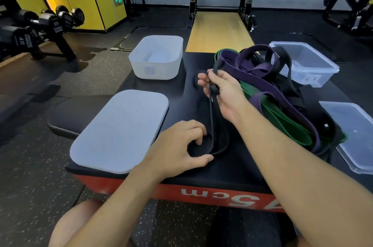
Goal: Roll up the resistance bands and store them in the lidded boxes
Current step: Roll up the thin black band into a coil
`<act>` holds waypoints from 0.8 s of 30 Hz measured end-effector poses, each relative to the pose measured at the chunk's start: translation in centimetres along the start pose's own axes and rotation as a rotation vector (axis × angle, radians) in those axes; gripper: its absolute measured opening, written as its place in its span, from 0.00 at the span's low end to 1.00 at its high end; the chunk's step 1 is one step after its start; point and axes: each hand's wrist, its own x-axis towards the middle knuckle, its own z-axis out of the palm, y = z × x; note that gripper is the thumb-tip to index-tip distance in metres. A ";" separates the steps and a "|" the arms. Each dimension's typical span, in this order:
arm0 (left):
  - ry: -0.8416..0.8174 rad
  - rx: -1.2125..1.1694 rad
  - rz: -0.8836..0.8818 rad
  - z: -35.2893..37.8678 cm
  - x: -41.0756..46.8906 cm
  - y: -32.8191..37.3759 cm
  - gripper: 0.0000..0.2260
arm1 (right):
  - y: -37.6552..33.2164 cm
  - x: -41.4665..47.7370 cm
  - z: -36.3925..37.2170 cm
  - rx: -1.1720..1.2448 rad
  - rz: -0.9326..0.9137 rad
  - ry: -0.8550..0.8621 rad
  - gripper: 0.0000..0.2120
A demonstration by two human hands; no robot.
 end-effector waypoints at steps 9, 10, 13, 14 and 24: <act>-0.004 -0.008 -0.004 0.0 -0.1 0.0 0.18 | -0.3 2.3 -3.7 -1.310 -0.136 0.253 0.18; -0.007 -0.011 -0.006 0.0 -0.1 0.0 0.18 | -0.6 2.0 -3.9 -1.322 -0.180 0.275 0.17; -0.001 -0.007 -0.002 0.0 -0.1 -0.1 0.18 | -0.9 1.1 -4.0 -1.203 -0.167 0.213 0.13; -0.001 -0.007 -0.001 0.0 -0.1 -0.1 0.18 | -1.0 0.7 -4.1 -1.210 -0.152 0.203 0.14; -0.004 -0.002 0.001 0.0 0.0 0.1 0.17 | -0.5 -1.1 -3.6 -1.728 -0.155 0.152 0.15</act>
